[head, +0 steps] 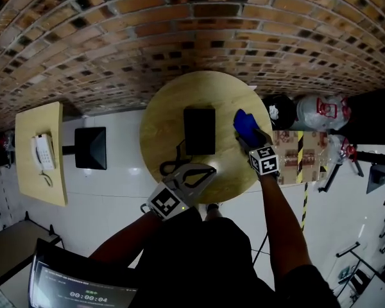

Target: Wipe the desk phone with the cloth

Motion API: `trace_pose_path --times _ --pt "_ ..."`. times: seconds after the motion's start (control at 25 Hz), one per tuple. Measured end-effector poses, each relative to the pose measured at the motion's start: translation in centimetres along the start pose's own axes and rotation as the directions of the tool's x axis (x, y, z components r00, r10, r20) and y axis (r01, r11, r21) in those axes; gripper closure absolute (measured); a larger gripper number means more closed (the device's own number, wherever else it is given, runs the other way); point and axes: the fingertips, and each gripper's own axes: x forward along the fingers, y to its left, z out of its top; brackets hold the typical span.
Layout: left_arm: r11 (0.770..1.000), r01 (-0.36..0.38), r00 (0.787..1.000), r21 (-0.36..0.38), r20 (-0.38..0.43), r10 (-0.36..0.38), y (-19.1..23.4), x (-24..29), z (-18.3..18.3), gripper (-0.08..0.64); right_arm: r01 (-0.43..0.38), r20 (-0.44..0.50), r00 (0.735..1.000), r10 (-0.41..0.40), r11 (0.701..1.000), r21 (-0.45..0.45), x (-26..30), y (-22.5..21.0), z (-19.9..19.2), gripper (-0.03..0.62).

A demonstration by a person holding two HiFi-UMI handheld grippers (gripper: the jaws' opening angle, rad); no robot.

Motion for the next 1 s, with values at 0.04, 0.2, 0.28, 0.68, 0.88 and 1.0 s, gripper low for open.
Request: trace_pose_path --times 0.04,0.2,0.28,0.68,0.88,1.0 --pt "1.000 0.005 1.000 -0.004 -0.007 -0.005 0.0 0.0 -0.3 0.568 0.003 -0.021 1.000 -0.003 1.000 0.000 0.6 -0.6 -0.4 0.331" --pt "1.000 0.004 1.000 -0.031 -0.021 -0.005 0.5 -0.3 -1.1 0.568 0.014 -0.085 0.996 -0.014 1.000 -0.002 2.4 -2.7 -1.4 0.331" --pt "1.000 0.001 1.000 -0.029 -0.024 -0.002 0.9 -0.5 -1.3 0.568 0.019 -0.115 0.993 -0.015 0.999 0.029 2.9 -3.4 -2.2 0.331" --pt "0.998 -0.025 1.000 -0.064 -0.008 0.025 2.1 -1.2 -1.4 0.568 0.022 -0.139 0.990 -0.001 0.989 0.145 4.1 -4.5 -3.7 0.427" --pt "0.998 -0.026 1.000 -0.056 -0.020 0.025 2.0 -1.2 -1.7 0.568 0.005 -0.142 0.990 0.016 0.989 0.145 4.2 -4.4 -3.6 0.493" --pt "0.996 -0.042 0.999 -0.081 -0.021 0.040 2.1 -1.3 -1.6 0.568 -0.019 -0.115 0.993 0.033 0.993 0.117 4.1 -3.6 -2.3 0.499"
